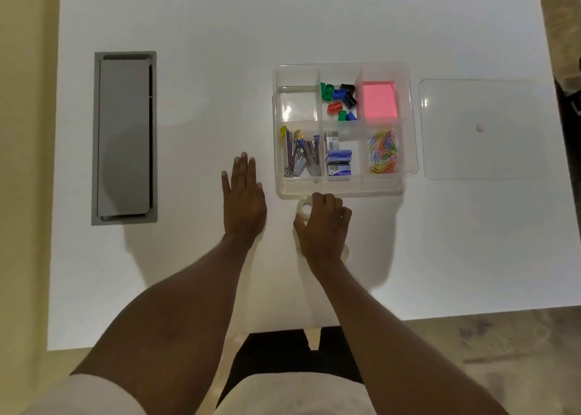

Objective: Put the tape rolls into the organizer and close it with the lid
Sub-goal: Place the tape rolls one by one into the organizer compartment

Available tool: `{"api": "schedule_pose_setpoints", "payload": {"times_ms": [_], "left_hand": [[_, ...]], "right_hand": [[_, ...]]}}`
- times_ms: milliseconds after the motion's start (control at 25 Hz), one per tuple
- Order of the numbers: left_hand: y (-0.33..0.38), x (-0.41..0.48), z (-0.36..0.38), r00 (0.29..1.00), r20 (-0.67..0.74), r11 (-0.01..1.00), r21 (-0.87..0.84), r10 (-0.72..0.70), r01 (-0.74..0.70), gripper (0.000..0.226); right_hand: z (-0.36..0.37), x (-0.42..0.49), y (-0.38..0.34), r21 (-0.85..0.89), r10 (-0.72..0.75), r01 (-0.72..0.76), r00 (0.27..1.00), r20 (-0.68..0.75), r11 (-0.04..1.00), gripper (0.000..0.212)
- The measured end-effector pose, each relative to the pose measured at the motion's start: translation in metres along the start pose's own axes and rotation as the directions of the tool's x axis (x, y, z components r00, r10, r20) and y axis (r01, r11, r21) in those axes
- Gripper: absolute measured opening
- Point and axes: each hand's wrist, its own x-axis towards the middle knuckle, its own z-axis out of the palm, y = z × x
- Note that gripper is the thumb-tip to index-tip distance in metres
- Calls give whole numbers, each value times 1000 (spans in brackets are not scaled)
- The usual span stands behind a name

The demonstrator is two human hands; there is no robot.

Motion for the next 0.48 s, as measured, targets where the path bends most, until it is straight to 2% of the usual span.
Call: {"api": "schedule_pose_setpoints", "payload": {"times_ms": [160,320,480], "left_hand": [[-4,-3,9,997,-76,1000,16,-2,4,66],[-4,1,12,995,-98,1000,23,-19,21,63],[-6,1,15,992,-130,999,46,-6,12,59]], "right_hand": [[-12,-7,-9,138,-36,56,990,-139,989,58],[-46,40,-30,287,-53,150,946,-320,946,56],[-84,116,-52,303,-44,153,941,-336,941,51]]}}
